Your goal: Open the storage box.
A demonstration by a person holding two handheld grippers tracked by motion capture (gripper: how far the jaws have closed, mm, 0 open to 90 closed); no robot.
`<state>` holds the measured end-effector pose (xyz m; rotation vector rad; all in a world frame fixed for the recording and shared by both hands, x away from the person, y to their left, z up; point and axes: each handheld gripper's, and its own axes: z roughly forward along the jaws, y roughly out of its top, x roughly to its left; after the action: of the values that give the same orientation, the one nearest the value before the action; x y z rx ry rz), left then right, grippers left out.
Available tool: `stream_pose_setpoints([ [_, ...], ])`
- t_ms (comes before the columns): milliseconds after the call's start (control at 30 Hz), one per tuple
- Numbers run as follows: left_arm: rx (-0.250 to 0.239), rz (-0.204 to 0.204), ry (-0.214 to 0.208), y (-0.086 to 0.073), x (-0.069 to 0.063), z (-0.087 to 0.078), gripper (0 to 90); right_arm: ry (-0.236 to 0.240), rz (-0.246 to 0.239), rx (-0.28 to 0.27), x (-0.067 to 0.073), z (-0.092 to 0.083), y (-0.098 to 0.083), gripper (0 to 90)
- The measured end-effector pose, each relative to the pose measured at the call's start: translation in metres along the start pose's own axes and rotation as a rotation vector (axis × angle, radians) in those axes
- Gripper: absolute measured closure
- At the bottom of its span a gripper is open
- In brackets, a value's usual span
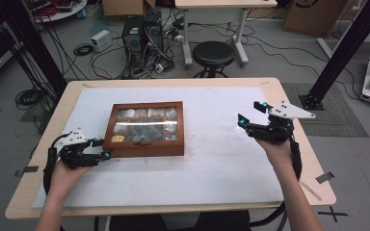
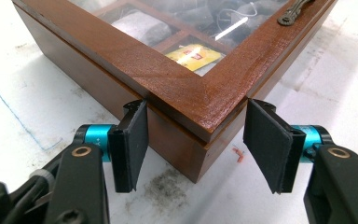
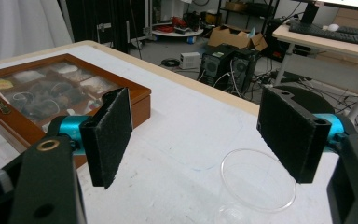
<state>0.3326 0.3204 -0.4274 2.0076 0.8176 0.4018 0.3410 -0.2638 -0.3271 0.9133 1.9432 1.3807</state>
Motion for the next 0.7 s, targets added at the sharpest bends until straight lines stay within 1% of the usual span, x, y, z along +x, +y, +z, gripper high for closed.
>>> stream_pose_setpoints([
  [167, -0.016, -0.017, -0.007, 0.002, 0.0, -0.002, 40.6, 0.001, -0.007, 0.003, 0.002, 0.002, 0.0, 27.2],
  [200, -0.035, -0.025, -0.013, 0.002, 0.001, -0.004, 40.6, 0.002, -0.007, 0.001, 0.002, 0.002, 0.0, 27.2],
  [233, -0.035, -0.025, -0.013, 0.002, 0.001, -0.004, 40.6, 0.002, -0.007, 0.001, 0.003, 0.002, 0.0, 27.2],
  [300, -0.051, -0.037, -0.019, 0.004, 0.002, -0.005, 40.6, 0.004, -0.008, 0.001, 0.003, 0.002, 0.001, 27.2],
  [333, -0.058, -0.025, 0.0, 0.004, 0.0, -0.005, 40.8, 0.004, -0.009, 0.002, 0.003, 0.002, 0.001, 27.2],
  [367, -0.067, -0.012, 0.008, 0.005, -0.001, -0.005, 43.2, 0.004, -0.008, 0.001, 0.003, 0.003, 0.001, 27.2],
  [433, -0.07, -0.004, 0.017, 0.009, -0.002, -0.004, 44.0, 0.001, -0.004, 0.001, 0.003, 0.002, 0.0, 27.2],
  [467, -0.071, -0.002, 0.022, 0.011, -0.002, -0.003, 44.0, 0.002, -0.006, -0.002, 0.002, 0.002, 0.0, 27.2],
  [500, -0.086, -0.001, 0.03, 0.012, -0.002, -0.002, 43.9, 0.002, -0.006, -0.003, 0.002, 0.002, 0.0, 27.2],
  [533, -0.086, -0.001, 0.03, 0.012, -0.002, -0.002, 43.9, 0.0, -0.003, -0.005, 0.002, 0.001, 0.0, 27.2],
  [600, -0.118, 0.0, 0.043, 0.014, -0.003, -0.003, 43.9, -0.002, -0.002, -0.008, 0.001, 0.0, 0.0, 27.2],
  [667, -0.117, 0.002, 0.046, 0.015, -0.003, -0.004, 43.9, -0.002, 0.001, -0.008, 0.0, 0.0, 0.0, 27.2],
  [700, -0.12, -0.004, 0.046, 0.017, -0.003, -0.005, 43.8, -0.003, 0.002, -0.01, 0.0, 0.0, 0.0, 27.2],
])
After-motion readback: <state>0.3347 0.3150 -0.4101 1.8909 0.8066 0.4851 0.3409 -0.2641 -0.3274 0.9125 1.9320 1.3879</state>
